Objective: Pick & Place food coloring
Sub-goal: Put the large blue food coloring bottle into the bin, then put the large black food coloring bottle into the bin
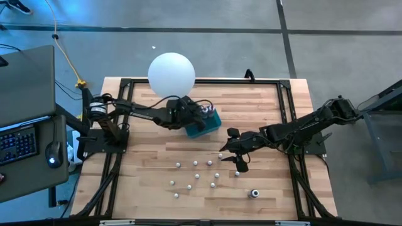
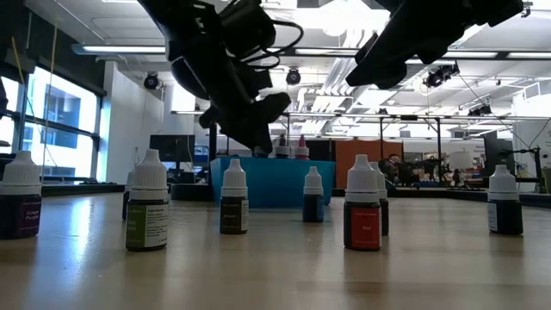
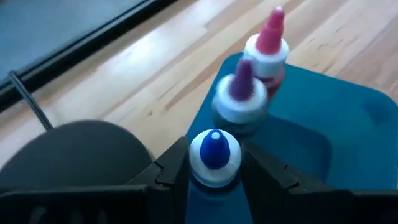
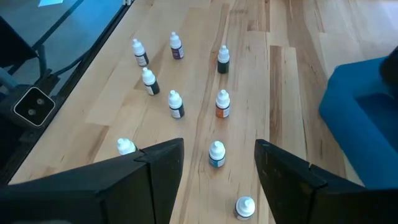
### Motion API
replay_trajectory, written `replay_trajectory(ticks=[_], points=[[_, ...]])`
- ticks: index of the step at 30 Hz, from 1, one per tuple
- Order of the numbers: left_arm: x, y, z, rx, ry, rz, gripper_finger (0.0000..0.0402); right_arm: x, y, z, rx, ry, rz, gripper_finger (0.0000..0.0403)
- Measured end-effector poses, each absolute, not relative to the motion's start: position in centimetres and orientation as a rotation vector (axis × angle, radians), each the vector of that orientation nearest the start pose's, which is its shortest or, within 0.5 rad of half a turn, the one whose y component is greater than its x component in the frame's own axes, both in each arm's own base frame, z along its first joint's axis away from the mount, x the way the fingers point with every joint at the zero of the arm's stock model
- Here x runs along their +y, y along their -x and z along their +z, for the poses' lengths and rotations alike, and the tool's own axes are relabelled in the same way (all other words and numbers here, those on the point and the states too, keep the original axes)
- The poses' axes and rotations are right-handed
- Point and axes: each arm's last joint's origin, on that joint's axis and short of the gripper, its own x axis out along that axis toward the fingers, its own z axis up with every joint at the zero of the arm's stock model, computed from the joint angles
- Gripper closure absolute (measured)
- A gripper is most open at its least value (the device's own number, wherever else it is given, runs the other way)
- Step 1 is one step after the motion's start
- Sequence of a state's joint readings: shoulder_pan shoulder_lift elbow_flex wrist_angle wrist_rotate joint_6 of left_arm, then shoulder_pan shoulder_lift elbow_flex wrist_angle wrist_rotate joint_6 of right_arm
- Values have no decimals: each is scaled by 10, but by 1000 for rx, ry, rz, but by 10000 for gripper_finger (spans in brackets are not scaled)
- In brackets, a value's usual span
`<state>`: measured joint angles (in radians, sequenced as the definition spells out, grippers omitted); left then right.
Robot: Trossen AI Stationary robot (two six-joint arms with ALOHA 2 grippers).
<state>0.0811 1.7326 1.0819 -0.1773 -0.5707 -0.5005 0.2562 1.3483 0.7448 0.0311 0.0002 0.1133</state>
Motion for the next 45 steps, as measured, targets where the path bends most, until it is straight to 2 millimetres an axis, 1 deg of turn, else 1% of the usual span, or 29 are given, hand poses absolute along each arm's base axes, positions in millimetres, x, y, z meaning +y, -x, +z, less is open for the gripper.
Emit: replay_trajectory(ticks=[3,6,13,17,20,24,28,31,36,39,41,45], points=[[44,-357,195,627,221,772,291,71,-270,219,584,-37,216,212],[44,-364,190,602,216,769,287,71,-270,219,586,-37,215,212],[44,-362,187,623,203,782,251,71,-269,218,591,-37,215,212],[44,-362,187,629,185,774,243,70,-269,218,596,-45,212,212],[40,-360,192,634,169,762,242,70,-269,218,597,-58,208,212],[29,-361,202,629,141,736,241,70,-269,218,599,-58,208,212],[11,-368,226,623,83,681,241,72,-269,218,599,-55,220,212],[-6,-370,246,661,17,661,241,76,-267,218,598,-29,241,212],[-36,-368,288,707,-85,655,241,98,-260,218,584,73,335,212],[-55,-361,318,742,-127,620,241,114,-254,218,594,53,360,212],[-70,-352,340,760,-134,592,241,126,-247,217,606,38,393,212],[-98,-324,387,779,-123,535,241,151,-231,219,596,72,454,212]])
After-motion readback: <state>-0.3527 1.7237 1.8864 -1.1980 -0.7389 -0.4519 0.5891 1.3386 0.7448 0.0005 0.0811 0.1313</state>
